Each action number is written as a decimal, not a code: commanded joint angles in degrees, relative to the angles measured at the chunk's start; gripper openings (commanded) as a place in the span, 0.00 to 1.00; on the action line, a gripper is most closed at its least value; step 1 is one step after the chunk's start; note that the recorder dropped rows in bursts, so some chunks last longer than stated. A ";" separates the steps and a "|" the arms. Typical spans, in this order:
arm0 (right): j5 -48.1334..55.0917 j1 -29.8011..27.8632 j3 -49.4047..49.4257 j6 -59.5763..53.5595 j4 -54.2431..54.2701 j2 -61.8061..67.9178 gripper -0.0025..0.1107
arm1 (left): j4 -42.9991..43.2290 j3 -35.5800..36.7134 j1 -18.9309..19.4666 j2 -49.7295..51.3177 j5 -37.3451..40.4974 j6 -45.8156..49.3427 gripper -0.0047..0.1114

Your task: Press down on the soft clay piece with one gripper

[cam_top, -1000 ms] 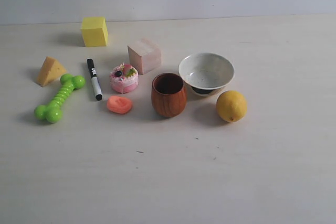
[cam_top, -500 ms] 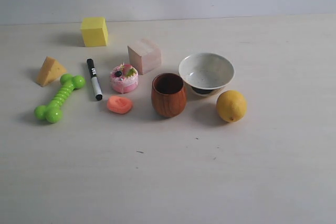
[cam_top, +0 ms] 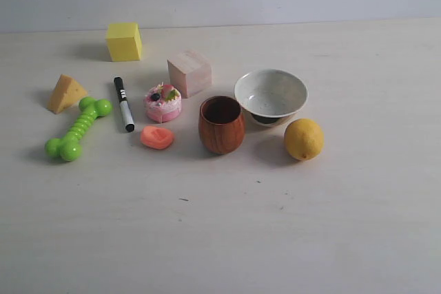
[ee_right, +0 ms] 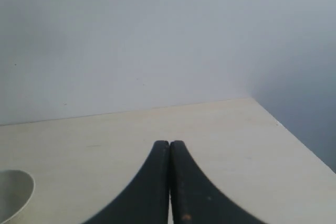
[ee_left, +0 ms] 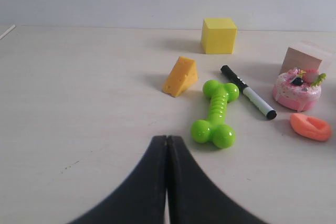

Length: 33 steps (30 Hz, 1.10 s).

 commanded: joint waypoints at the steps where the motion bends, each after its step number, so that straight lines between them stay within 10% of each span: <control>1: -0.93 -0.35 1.79 -0.30 0.72 -0.90 0.02 | -0.33 0.15 -0.31 -0.09 -0.64 0.31 0.04; 33: -6.44 -0.35 19.98 -23.73 21.96 -13.27 0.02 | -0.33 0.15 -0.31 -0.09 -0.64 0.31 0.04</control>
